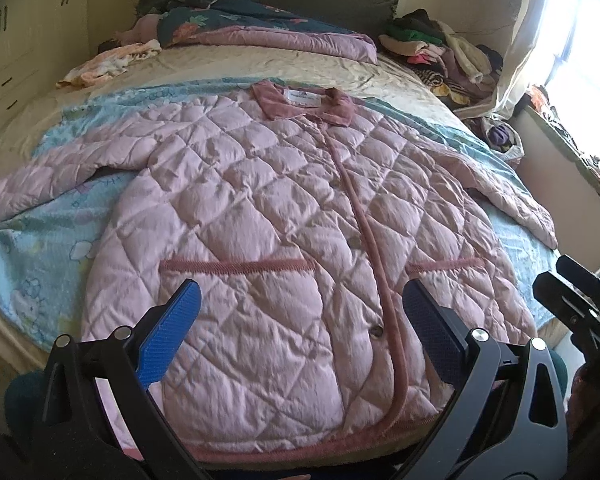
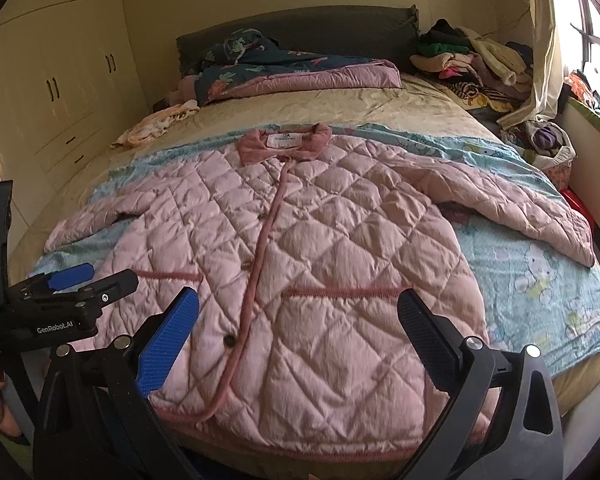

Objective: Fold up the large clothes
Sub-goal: 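Move the right tool to the jacket sleeve cuff and close on it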

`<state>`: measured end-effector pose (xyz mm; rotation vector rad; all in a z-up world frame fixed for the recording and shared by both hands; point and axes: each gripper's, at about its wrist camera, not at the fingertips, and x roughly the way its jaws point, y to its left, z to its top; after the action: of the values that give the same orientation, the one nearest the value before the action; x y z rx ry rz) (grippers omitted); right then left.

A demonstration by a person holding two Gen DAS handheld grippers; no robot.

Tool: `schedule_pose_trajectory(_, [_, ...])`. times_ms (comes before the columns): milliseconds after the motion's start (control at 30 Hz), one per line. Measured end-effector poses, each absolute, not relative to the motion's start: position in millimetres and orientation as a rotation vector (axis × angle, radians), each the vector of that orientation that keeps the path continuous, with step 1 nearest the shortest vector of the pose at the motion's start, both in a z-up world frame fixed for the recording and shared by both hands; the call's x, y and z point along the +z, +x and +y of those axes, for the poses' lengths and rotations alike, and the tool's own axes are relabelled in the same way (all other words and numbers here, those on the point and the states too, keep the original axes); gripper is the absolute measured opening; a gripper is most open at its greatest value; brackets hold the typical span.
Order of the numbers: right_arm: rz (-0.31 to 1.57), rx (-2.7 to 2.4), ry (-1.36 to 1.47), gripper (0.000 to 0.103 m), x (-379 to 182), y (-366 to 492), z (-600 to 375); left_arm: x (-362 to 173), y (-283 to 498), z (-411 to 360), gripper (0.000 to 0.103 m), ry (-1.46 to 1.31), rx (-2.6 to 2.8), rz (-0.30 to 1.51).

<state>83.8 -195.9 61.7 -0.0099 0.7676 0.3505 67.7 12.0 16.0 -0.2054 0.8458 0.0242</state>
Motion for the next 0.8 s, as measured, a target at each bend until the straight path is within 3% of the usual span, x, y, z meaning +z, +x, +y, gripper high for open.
schedule_pose_trajectory(800, [0.73, 0.289, 0.038, 0.099, 92.2, 170.3, -200.1, 41.8, 151.5, 4.2, 0.095, -0.195, -0.006, 0.84])
